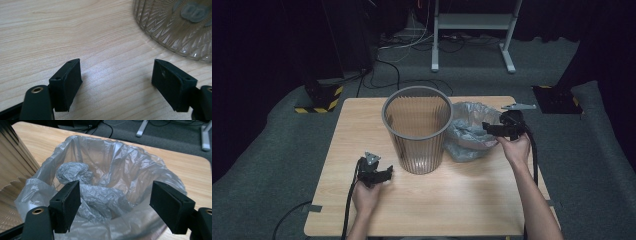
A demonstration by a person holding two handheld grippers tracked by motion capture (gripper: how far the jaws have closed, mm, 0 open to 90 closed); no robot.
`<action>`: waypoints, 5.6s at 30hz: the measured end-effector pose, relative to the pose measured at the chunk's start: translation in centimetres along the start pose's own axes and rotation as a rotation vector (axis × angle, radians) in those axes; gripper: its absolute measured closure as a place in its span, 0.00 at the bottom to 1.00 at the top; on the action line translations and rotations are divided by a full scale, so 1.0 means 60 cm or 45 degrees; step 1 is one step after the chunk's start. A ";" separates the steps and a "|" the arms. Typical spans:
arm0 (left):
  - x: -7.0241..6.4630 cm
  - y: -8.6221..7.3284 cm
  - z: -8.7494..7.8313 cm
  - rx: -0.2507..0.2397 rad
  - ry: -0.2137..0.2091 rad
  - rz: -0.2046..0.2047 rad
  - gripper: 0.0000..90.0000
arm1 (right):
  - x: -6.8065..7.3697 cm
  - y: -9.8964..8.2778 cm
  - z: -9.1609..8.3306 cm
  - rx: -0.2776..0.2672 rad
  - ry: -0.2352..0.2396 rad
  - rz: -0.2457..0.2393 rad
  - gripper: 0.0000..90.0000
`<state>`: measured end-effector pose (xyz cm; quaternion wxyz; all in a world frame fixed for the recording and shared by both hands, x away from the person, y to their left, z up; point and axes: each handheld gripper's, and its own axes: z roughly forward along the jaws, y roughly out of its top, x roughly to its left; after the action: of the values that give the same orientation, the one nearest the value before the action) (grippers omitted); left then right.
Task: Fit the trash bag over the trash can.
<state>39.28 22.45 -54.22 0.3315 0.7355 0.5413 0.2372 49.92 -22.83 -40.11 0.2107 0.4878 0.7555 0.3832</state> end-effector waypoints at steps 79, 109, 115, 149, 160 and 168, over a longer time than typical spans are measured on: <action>0.001 0.000 0.000 0.003 -0.004 0.002 0.27 | 0.001 -0.008 0.030 0.226 0.061 -0.157 0.95; 0.000 0.000 0.000 0.002 -0.002 -0.001 0.27 | -0.011 0.147 -0.164 0.002 0.113 -0.124 0.96; 0.000 0.000 0.000 0.002 -0.001 -0.001 0.27 | 0.005 0.185 -0.197 -0.053 0.152 -0.151 0.96; 0.001 0.000 0.000 0.001 0.000 -0.004 0.27 | 0.201 0.268 -0.132 0.004 0.502 -0.365 0.96; 0.001 0.000 0.000 0.002 0.000 -0.004 0.27 | 0.246 0.251 -0.071 0.111 0.575 -0.400 0.96; 0.002 0.000 0.000 0.002 -0.001 -0.005 0.27 | 0.252 0.237 -0.045 0.179 0.586 -0.417 0.96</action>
<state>39.33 22.54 -54.21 0.3316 0.7347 0.5428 0.2359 49.65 -6.99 -26.41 0.0587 0.2729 0.8769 0.3913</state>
